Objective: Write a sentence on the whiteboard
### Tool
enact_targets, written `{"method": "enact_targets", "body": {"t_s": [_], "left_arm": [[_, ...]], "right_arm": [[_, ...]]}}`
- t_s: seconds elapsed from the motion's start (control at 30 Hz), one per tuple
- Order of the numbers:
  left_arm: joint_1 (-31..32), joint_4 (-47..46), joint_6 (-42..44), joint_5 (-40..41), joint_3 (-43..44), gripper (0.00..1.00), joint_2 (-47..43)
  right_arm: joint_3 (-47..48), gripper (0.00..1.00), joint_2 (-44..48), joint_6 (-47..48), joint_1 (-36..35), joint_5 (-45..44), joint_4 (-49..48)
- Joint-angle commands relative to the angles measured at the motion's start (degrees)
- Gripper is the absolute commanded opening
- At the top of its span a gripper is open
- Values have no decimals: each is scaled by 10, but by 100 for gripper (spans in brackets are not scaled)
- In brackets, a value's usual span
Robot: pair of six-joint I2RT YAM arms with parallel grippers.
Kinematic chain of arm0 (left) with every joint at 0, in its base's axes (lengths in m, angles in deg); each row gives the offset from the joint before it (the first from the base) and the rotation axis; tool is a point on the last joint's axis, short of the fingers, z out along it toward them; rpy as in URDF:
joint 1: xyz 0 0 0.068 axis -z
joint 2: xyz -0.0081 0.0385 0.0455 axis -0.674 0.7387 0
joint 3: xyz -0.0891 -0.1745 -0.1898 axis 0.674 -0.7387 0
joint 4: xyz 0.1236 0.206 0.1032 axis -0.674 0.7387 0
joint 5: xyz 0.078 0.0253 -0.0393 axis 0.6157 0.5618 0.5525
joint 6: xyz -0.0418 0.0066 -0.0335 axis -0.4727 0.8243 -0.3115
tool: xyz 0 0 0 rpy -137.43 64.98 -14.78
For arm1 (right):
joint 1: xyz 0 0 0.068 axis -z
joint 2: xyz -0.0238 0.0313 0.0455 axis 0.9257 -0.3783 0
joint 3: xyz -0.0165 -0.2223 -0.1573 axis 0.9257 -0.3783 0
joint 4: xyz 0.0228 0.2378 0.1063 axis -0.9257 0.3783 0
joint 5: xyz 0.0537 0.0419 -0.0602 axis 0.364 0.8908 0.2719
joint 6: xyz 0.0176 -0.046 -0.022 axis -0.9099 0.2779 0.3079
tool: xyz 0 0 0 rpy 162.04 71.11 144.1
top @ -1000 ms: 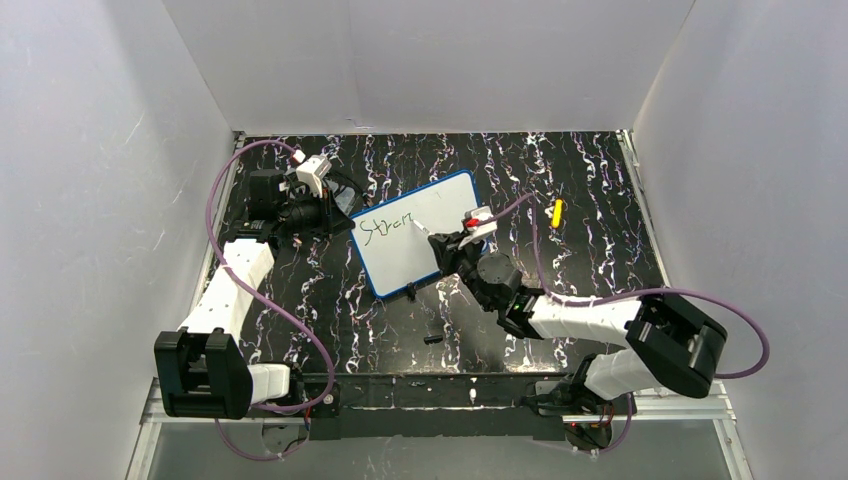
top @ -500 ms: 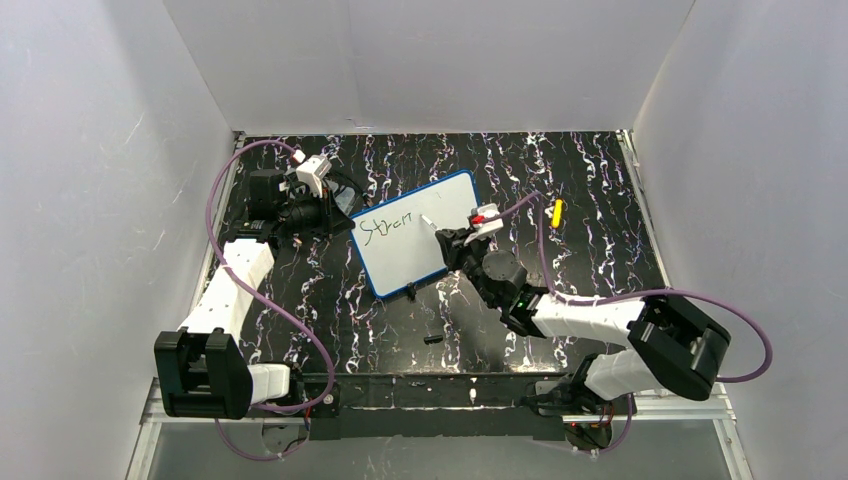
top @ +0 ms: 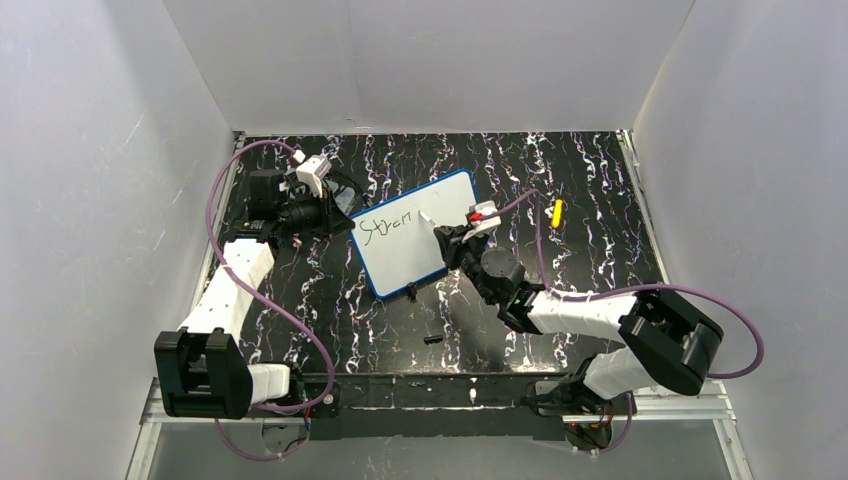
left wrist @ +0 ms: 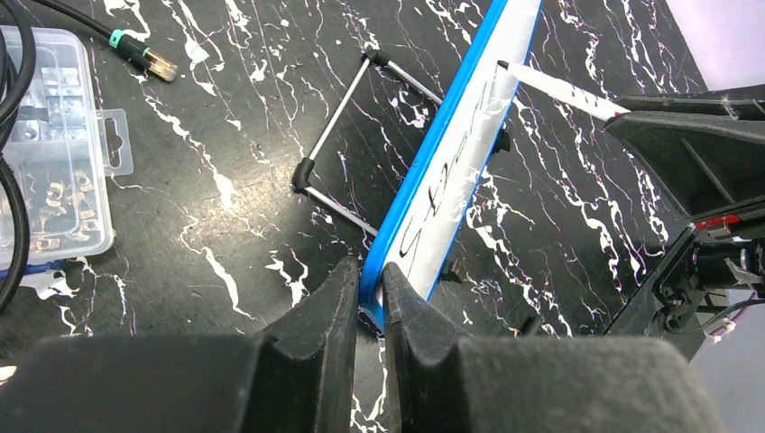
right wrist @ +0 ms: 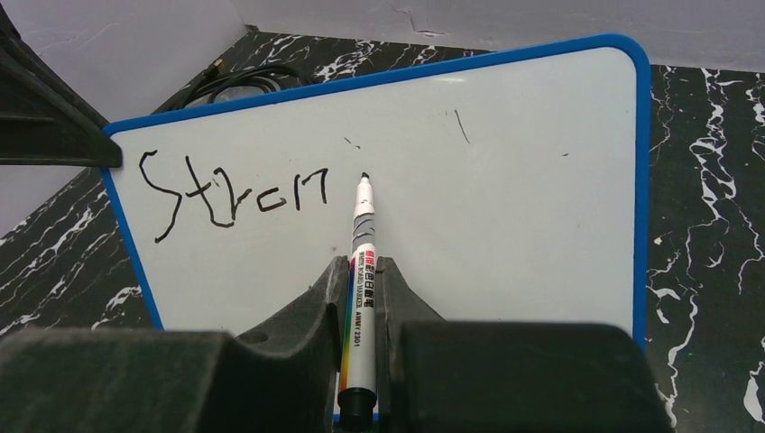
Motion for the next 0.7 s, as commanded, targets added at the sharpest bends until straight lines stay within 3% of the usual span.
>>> {"method": "enact_targets", "body": {"t_s": [0.0,0.67], "left_arm": [[1,11,6,-11,-3,0,-16],[1,13,6,-11,-2,0,-15]], "right_arm": [[28,1,-10,11,3,9,-41],[-20,1,6,-23,2,31,-22]]}}
